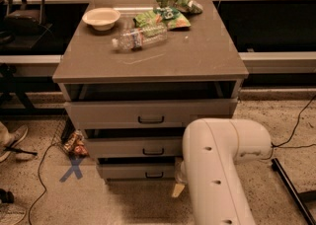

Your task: Open bottom drawer

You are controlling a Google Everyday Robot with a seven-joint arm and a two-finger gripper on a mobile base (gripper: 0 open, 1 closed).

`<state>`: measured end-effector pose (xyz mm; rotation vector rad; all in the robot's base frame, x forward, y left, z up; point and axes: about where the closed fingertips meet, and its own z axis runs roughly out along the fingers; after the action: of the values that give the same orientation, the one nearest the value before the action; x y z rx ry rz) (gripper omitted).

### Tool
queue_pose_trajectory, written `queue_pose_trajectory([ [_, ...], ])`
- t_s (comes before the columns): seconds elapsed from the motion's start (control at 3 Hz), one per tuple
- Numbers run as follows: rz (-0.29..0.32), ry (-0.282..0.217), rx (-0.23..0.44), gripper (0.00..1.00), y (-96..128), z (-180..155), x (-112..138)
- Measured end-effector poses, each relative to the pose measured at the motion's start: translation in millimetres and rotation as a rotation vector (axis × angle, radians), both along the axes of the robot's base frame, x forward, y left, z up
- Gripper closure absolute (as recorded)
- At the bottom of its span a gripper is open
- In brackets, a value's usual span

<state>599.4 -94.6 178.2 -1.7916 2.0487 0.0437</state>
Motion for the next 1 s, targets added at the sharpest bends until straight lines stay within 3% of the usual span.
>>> queue_pose_trajectory([
  [0.33, 0.062, -0.036, -0.093, 0.0, -28.8, -1.2, 4.2],
  [0.67, 0.092, -0.046, -0.093, 0.0, -39.0, -2.3, 6.3],
  [1.0, 0.118, -0.018, -0.031, 0.26, -44.8, -21.3, 0.5],
])
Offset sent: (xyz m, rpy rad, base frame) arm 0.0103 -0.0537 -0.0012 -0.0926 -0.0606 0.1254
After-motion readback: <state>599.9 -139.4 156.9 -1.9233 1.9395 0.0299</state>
